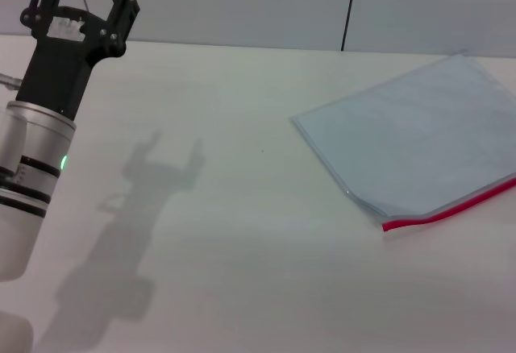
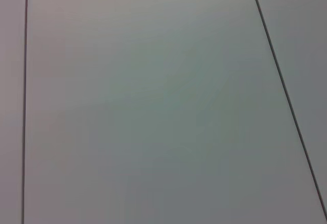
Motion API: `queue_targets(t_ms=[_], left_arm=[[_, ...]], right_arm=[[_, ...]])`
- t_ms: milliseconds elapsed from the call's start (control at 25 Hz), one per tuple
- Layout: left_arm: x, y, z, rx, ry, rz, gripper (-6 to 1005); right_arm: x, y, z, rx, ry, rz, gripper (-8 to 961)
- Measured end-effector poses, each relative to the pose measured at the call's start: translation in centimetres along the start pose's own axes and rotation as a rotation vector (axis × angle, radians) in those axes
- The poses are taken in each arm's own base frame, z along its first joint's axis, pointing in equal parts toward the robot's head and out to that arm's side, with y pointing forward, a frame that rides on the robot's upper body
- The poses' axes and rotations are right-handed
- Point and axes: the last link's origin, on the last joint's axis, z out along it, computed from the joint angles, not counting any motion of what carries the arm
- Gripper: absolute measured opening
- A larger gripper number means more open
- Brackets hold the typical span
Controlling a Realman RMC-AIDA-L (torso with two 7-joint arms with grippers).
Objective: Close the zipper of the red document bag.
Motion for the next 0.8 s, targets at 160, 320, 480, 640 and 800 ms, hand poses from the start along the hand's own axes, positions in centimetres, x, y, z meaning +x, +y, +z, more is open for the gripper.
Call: queue_targets(t_ms=[160, 320, 480, 640, 800], left_arm=[[-0.01, -0.01, -0.01, 0.001, 0.000, 0.000, 715], [-0.01, -0.02, -0.02, 0.001, -0.001, 0.000, 715], [-0.01, -0.02, -0.02, 0.001, -0.001, 0.000, 715], [-0.01, -0.02, -0.03, 0.001, -0.001, 0.000, 715], [-0.03, -0.05, -0.09, 0.002, -0.002, 0.000, 714]], right_arm=[[0.01, -0.01, 0.00, 0.001, 0.000, 0.000, 876], [0.01, -0.01, 0.00, 0.001, 0.000, -0.001, 875], [0.01, 0.00, 0.00, 0.000, 0.001, -0.002, 875], [0.00, -0.02, 0.00, 0.001, 0.000, -0.003, 875], [0.00, -0.02, 0.00, 0.002, 0.000, -0.003, 876]])
